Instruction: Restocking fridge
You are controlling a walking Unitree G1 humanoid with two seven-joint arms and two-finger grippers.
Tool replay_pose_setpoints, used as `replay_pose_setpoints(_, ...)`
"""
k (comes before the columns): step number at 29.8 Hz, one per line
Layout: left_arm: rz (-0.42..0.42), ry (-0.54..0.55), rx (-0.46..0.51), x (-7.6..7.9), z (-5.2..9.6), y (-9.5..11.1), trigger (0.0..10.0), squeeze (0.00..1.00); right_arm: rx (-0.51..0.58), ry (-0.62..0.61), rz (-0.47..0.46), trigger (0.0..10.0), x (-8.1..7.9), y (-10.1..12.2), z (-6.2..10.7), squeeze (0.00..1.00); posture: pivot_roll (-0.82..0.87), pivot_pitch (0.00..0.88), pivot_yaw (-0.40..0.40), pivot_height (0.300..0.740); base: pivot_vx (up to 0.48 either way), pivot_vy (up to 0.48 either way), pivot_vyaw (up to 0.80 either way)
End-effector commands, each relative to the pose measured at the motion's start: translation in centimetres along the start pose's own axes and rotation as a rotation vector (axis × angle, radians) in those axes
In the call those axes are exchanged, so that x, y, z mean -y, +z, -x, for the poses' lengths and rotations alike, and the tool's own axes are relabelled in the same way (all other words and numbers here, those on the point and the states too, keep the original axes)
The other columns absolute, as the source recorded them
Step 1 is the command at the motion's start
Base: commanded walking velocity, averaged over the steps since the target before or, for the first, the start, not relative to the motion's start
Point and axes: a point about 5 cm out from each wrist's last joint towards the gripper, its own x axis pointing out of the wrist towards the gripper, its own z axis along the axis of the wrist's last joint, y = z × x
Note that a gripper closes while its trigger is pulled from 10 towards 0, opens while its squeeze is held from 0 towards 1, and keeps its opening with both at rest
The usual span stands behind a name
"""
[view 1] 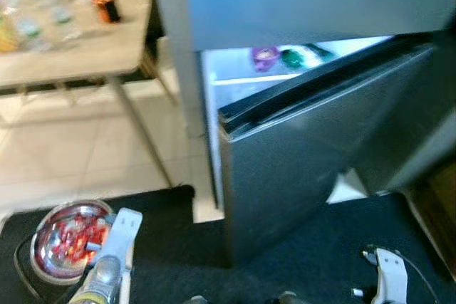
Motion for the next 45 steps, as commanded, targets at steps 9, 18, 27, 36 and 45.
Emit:
replay_pose_setpoints(9, -0.037, -0.089, 0.049, 1.7, -0.1, 1.3, 10.0, 0.0, -0.04, -0.019, -0.018, 10.0, -0.2, -2.2, 0.3, 0.0, -0.02, 0.042, 0.02, 0.74, 0.0, 0.0, -0.44)
replay_pose_setpoints(18, -0.027, -0.143, 0.046, 2.5, 0.1, 1.0, 10.0, 0.0, -0.058, -0.016, 0.001, 10.0, -0.5, -2.9, 0.4, 0.0, -0.02, 0.037, 0.017, 0.74, 0.0, 0.0, 0.0)
replay_pose_setpoints(27, 0.076, -0.313, 0.157, 5.0, 0.4, 3.7, 10.0, 0.0, -0.057, -0.012, 0.028, 10.0, -0.9, -2.6, 0.2, 0.0, -0.02, 0.023, 0.013, 0.74, 0.0, 0.0, 0.0)
replay_pose_setpoints(36, 0.125, -0.385, 0.196, 5.8, 0.4, 5.3, 10.0, 0.0, -0.077, -0.025, 0.063, 10.0, -0.8, -2.9, 0.2, 0.0, -0.02, 0.021, 0.012, 0.74, 0.0, 0.0, 0.0)
replay_pose_setpoints(45, 0.095, -0.563, 0.213, 8.7, 1.4, 5.5, 10.0, 0.0, -0.103, -0.044, 0.078, 10.0, -0.7, -3.7, 0.4, 0.0, -0.03, 0.032, 0.026, 0.74, 0.0, 0.0, 0.0)
